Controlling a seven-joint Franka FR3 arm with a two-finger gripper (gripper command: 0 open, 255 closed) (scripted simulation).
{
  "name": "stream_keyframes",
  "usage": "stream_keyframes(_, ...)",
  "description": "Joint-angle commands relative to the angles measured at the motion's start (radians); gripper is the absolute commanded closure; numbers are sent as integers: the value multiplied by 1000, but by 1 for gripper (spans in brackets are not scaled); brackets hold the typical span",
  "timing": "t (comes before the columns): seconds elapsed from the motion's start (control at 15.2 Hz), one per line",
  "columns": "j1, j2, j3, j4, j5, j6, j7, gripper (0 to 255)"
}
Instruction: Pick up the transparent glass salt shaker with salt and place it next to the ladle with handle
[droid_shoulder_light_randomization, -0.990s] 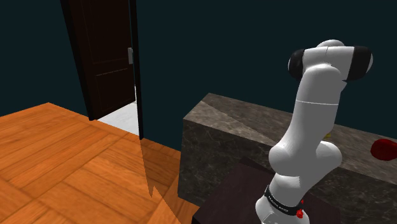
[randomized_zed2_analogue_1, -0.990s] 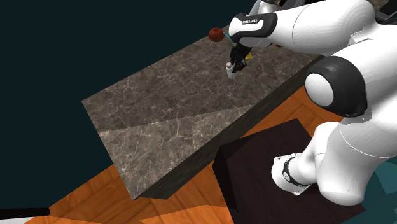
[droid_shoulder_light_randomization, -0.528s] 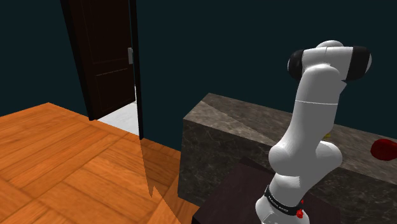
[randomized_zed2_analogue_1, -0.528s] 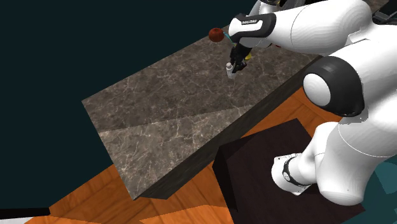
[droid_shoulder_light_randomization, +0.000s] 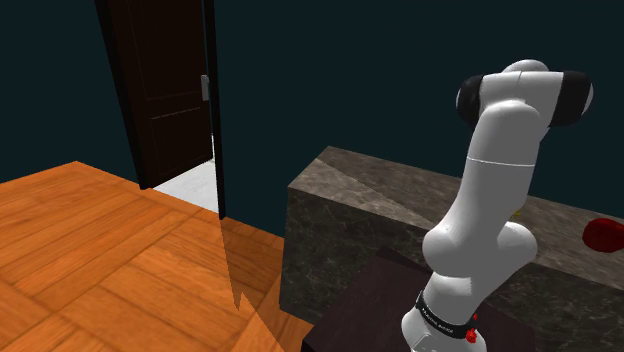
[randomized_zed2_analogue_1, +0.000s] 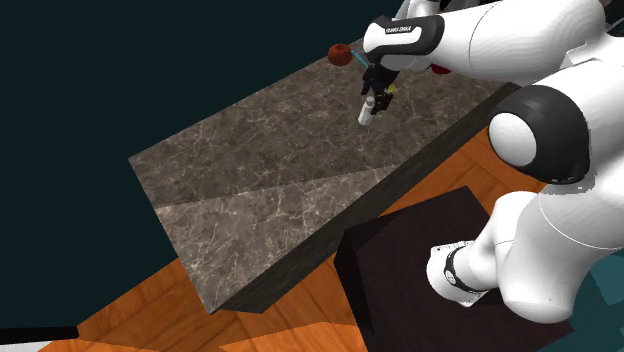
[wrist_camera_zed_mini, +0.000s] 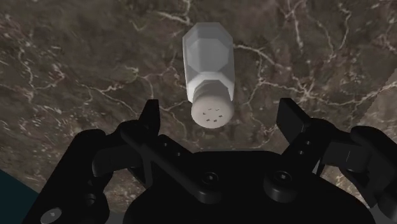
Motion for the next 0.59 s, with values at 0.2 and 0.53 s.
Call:
stream_keyframes(0.2, 23, -56, -38, 37, -74, -59, 47, 0)
stream_keyframes(0.53, 23, -56, -38, 37, -74, -59, 47, 0)
